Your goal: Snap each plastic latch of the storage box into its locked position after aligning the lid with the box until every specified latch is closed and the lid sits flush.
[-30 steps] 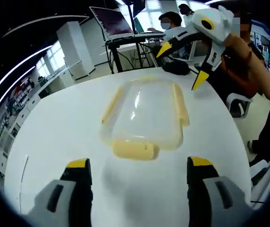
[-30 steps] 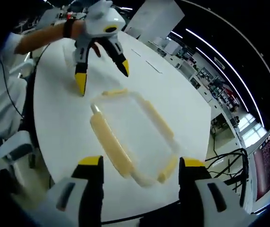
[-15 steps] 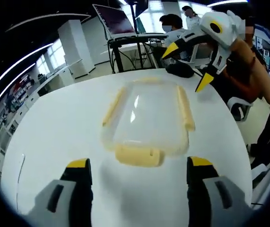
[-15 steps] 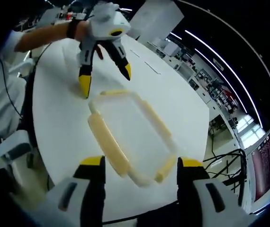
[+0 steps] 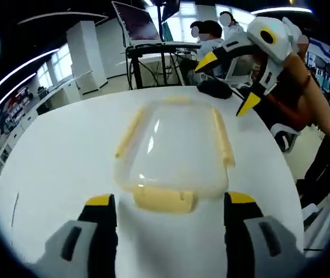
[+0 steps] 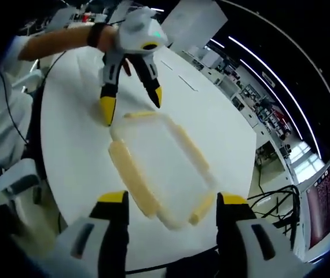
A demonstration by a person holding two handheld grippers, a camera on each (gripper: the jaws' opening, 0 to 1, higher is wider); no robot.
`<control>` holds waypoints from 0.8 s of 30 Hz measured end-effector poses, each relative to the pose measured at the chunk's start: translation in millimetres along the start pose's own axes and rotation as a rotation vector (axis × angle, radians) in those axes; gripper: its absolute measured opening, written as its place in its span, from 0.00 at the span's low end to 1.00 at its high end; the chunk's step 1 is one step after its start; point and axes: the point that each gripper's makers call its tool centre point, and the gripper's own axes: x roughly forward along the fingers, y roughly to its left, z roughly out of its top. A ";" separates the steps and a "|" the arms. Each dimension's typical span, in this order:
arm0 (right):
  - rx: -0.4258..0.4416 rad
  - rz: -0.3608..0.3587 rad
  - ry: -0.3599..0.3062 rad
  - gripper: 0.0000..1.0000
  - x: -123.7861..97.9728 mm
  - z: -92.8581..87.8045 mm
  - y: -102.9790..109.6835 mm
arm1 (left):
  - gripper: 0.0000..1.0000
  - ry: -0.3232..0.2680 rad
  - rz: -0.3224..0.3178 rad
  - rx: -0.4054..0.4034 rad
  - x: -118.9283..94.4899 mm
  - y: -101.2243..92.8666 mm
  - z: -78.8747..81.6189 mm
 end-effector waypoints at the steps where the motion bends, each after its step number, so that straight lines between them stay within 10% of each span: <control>1: 0.000 0.002 -0.001 0.59 0.1 -0.6 0.0 | 0.74 -0.003 -0.020 -0.010 2.1 -0.6 0.0; 24: 0.018 -0.014 -0.006 0.56 -4.6 -13.0 -4.2 | 0.73 -0.036 -0.115 0.008 9.0 -5.7 3.5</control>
